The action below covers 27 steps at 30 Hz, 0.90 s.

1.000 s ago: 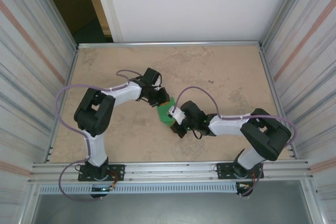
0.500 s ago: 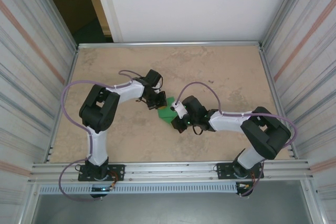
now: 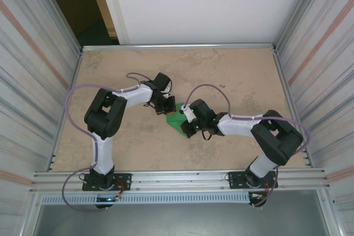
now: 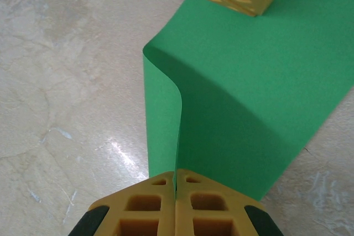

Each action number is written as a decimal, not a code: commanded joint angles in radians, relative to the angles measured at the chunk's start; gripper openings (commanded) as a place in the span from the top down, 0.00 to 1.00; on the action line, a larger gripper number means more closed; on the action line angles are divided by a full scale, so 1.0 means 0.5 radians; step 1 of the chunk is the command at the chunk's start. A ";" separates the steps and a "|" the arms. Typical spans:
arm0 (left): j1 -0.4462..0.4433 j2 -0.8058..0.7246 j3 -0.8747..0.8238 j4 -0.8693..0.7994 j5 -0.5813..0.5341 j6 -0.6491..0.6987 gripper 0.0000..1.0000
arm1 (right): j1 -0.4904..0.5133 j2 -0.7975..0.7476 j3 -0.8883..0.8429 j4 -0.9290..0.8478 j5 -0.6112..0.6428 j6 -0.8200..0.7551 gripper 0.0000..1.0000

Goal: Fold a paper plane with a square sheet of paper (pick it up from the middle)
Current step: Third fold the triangle at the center of the table.

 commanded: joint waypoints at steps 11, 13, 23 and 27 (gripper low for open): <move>-0.020 0.084 0.046 -0.098 0.012 0.090 0.94 | -0.017 0.096 0.109 -0.089 0.098 0.077 1.00; -0.021 0.088 0.049 -0.098 0.012 0.089 0.94 | -0.016 0.097 0.114 -0.092 0.098 0.077 1.00; -0.019 0.093 0.049 -0.100 0.018 0.096 0.94 | -0.019 0.120 0.129 -0.109 0.102 0.077 1.00; -0.023 0.091 0.049 -0.101 0.019 0.091 0.94 | -0.016 0.123 0.132 -0.113 0.114 0.080 1.00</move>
